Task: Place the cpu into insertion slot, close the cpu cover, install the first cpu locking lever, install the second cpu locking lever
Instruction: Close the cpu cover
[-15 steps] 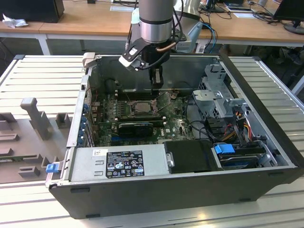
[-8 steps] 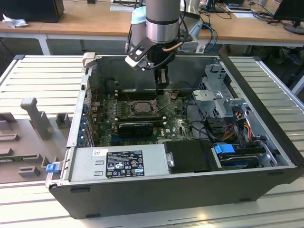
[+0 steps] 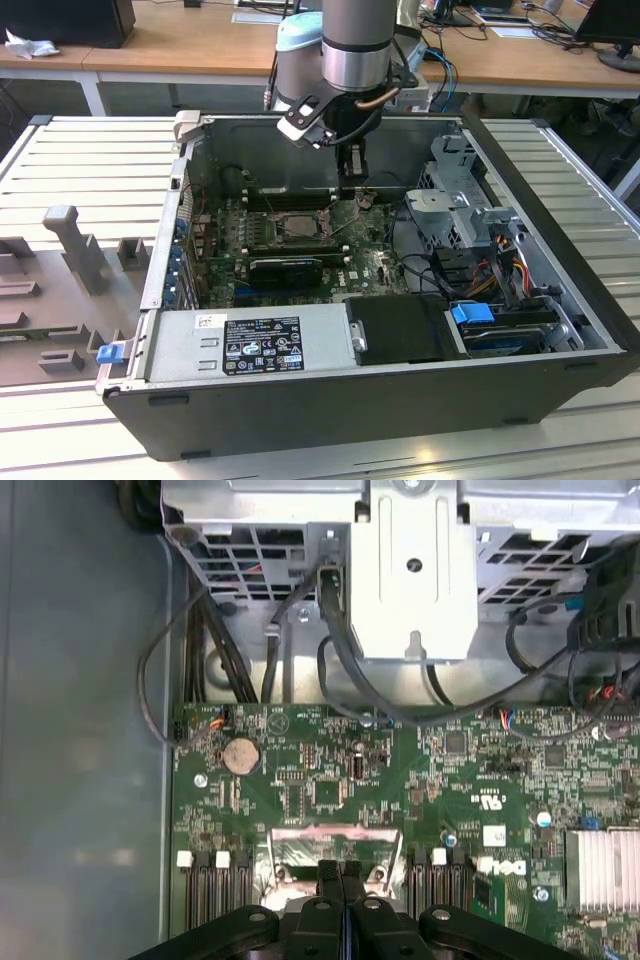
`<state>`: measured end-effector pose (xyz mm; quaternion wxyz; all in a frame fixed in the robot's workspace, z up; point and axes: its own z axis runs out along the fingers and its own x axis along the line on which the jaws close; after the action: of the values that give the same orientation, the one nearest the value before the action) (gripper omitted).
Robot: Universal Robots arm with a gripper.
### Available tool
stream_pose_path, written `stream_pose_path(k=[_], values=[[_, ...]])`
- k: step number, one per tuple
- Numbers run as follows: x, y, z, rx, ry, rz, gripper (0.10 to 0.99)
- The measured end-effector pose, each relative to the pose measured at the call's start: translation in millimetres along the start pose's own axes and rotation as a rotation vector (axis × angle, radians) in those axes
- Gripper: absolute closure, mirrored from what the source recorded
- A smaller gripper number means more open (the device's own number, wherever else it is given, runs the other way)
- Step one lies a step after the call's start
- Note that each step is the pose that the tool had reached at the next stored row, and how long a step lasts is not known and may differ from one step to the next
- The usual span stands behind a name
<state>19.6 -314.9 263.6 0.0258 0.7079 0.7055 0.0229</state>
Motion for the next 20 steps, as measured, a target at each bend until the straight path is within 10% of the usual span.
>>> stream_pose_path(k=[20], values=[[0.1,35.6,11.0,0.01,-0.0001,0.0,0.98]])
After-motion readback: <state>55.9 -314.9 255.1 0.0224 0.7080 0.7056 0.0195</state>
